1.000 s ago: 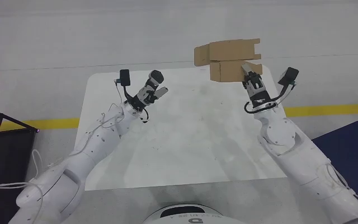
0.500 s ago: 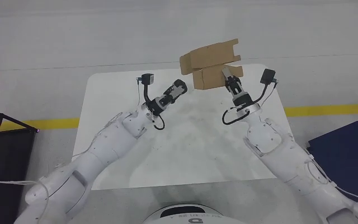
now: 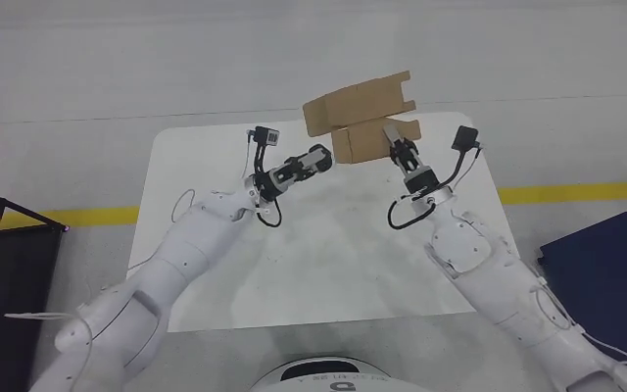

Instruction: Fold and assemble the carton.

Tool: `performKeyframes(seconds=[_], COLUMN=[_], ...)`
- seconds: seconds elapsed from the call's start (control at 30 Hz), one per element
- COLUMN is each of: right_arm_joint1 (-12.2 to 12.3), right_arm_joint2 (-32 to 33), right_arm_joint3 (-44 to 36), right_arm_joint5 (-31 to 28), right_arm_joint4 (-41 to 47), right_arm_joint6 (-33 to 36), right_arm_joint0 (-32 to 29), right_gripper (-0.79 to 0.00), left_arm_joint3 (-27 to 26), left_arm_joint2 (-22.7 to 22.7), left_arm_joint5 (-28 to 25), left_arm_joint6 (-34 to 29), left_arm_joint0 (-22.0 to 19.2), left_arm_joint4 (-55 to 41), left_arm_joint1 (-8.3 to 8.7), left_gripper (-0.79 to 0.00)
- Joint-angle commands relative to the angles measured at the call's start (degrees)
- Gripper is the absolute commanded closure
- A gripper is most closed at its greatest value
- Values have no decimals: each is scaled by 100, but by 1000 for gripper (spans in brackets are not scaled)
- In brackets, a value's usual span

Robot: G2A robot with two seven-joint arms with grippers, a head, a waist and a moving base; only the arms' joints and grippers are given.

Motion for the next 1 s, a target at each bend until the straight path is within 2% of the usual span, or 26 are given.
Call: performKeyframes(seconds=[0.0, 0.13, 0.17, 0.2, 0.23, 0.27, 0.37, 0.43, 0.5, 0.6, 0.83, 0.87, 0.9, 0.97], right_arm_joint1=[-24, -76, -88, -98, -108, -118, -148, -168, -186, -212, -276, -286, -296, -316], right_arm_joint2=[-1, 26, 35, 48, 63, 78, 125, 148, 169, 199, 287, 299, 309, 344], right_arm_joint3=[8, 19, 13, 8, 6, 2, -10, -23, -32, -41, -73, -74, -71, -57], right_arm_joint5=[6, -19, -31, -46, -55, -68, -83, -107, -115, -132, -173, -184, -188, -196], right_arm_joint4=[-20, -71, -79, -85, -94, -98, -107, -131, -162, -222, -292, -286, -249, -168], right_arm_joint6=[51, 135, 159, 186, 213, 239, 304, 351, 411, 521, 645, 662, 690, 752], right_arm_joint0=[2, -20, -31, -42, -53, -64, -99, -123, -144, -168, -240, -249, -261, -263], right_gripper=[0, 0, 0, 0, 0, 0, 0, 0, 0, 0, 0, -302, -785, -785], left_arm_joint3=[23, 122, 142, 164, 182, 198, 236, 260, 279, 301, 372, 359, 331, 270], left_arm_joint2=[-52, -175, -204, -234, -265, -300, -416, -501, -587, -710, -1008, -1065, -1130, -1284], left_arm_joint5=[0, 0, 0, 0, 0, 0, 0, 0, 0, 0, 0, 0, 0, 0], left_arm_joint6=[-34, -52, -50, -47, -44, -45, -59, -81, -107, -157, -132, -95, -46, 95], left_arm_joint0=[30, 78, 89, 95, 101, 105, 124, 141, 163, 197, 219, 220, 227, 245], left_arm_joint4=[86, 310, 354, 400, 439, 476, 563, 618, 671, 742, 1204, 1334, 1469, 1828], left_arm_joint1=[-64, -195, -227, -258, -287, -315, -388, -428, -465, -515, -603, -609, -613, -611], left_gripper=[-517, -526, -582, -573, -517, -391, -289, -185, -148, 0, 0, 0, 0, 0])
